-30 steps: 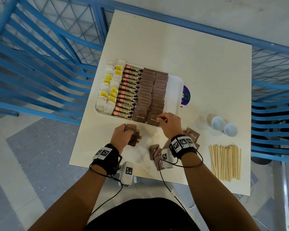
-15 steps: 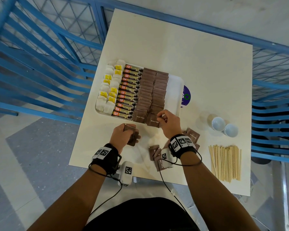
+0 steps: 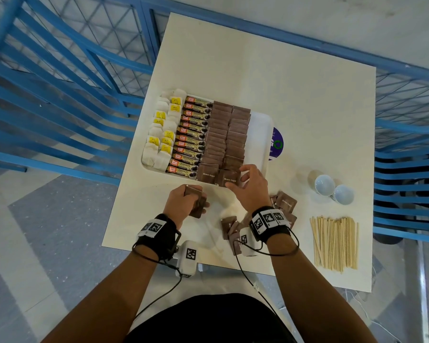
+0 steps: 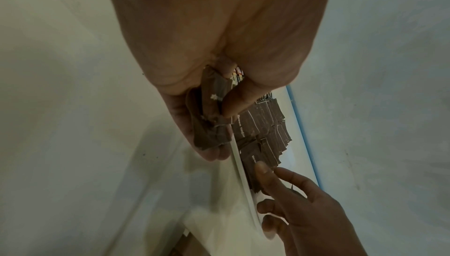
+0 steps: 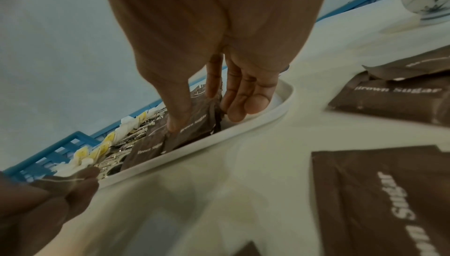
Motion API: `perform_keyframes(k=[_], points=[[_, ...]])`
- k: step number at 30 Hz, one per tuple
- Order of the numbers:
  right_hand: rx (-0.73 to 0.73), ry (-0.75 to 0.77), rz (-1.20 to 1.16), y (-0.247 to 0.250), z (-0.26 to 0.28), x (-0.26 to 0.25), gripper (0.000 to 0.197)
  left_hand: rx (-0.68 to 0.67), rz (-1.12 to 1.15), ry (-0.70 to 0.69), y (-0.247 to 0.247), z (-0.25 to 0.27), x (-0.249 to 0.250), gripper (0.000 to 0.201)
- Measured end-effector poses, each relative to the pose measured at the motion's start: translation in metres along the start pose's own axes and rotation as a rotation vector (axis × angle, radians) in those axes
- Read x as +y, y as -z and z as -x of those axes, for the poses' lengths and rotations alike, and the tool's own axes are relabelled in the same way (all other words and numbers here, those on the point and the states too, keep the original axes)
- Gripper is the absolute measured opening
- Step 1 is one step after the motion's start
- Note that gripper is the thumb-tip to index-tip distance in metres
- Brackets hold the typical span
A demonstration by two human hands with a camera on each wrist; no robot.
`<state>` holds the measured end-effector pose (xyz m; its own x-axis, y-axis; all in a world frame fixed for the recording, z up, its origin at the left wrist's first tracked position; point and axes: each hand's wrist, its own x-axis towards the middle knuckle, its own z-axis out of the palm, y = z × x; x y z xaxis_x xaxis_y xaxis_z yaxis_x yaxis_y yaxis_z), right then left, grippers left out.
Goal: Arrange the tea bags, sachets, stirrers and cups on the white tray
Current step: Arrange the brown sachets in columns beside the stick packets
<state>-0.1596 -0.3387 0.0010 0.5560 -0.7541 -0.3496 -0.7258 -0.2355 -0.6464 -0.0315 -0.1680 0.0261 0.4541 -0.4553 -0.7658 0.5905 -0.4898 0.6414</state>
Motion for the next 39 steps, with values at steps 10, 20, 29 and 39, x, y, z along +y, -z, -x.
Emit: perform_keyframes(k=[10,20,29,39], points=[[-0.019,-0.011,0.006,0.0,0.001,0.0,0.052,-0.018,0.008,-0.026,-0.002,-0.004,-0.001,0.025],[-0.135,0.137,-0.041,-0.004,0.015,-0.038,0.016,-0.109,0.09,-0.076,-0.005,0.002,0.01,0.021],[-0.195,0.123,-0.113,-0.009,0.004,-0.052,0.01,-0.156,0.014,-0.075,0.004,0.005,0.012,0.023],[-0.248,0.013,-0.158,-0.021,0.01,-0.05,0.015,-0.102,0.001,-0.075,0.011,0.0,0.0,0.016]])
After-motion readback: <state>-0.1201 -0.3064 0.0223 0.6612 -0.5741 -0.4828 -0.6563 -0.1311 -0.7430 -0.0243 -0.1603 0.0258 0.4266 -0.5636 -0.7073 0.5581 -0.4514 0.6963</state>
